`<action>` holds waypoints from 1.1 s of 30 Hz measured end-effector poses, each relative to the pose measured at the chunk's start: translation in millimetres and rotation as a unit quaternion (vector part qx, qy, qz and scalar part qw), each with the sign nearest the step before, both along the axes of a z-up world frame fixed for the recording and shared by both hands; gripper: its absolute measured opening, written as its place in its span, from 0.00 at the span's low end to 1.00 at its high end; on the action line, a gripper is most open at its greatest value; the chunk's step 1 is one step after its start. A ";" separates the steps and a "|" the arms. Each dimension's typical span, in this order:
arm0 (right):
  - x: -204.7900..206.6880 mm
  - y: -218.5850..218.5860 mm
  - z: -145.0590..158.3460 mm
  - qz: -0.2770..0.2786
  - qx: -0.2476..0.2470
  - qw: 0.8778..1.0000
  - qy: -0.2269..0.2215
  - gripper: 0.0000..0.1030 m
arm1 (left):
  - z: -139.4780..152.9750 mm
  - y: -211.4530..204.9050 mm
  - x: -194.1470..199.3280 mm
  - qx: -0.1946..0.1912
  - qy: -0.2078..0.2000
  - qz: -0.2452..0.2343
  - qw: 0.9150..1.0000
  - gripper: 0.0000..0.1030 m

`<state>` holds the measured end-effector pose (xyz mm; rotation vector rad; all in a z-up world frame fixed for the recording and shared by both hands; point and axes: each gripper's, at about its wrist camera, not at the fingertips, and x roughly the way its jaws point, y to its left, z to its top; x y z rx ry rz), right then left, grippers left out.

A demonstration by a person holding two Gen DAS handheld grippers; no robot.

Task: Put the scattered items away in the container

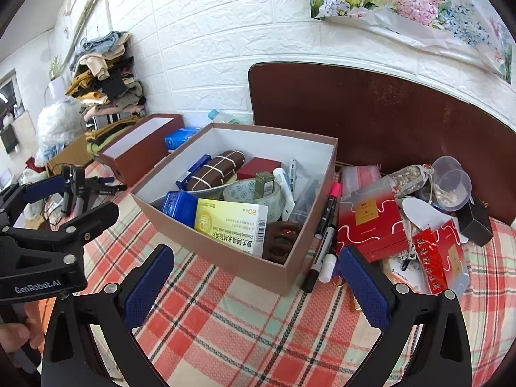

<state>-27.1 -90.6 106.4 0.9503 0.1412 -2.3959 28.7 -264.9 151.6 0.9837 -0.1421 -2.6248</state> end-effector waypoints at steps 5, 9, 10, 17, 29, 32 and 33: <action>4.3 3.5 0.8 -0.002 -0.004 1.000 0.001 1.00 | -5.3 -1.2 7.4 -0.012 -0.009 0.011 1.000 1.00; 5.4 4.2 -1.3 -0.003 -0.006 1.000 -0.003 1.00 | -5.5 -1.7 11.4 -0.011 -0.011 0.012 1.000 1.00; 5.7 3.8 -1.5 -0.003 -0.005 1.000 -0.003 1.00 | -5.5 -1.1 11.4 -0.011 -0.012 0.012 1.000 1.00; 8.0 1.6 -2.8 0.000 -0.002 1.000 -0.002 1.00 | -11.2 2.6 8.9 -0.007 -0.020 0.007 1.000 1.00; 8.7 0.8 -5.9 0.000 -0.001 1.000 -0.006 1.00 | -12.7 -4.8 9.3 0.009 -0.008 0.019 1.000 1.00; 8.5 1.2 -7.3 0.000 0.000 1.000 -0.007 1.00 | -14.3 -7.5 8.5 0.021 -0.010 0.018 1.000 1.00; 8.4 1.3 -7.4 0.000 -0.001 1.000 -0.007 1.00 | -15.0 -8.1 7.6 0.022 -0.012 0.021 0.999 1.00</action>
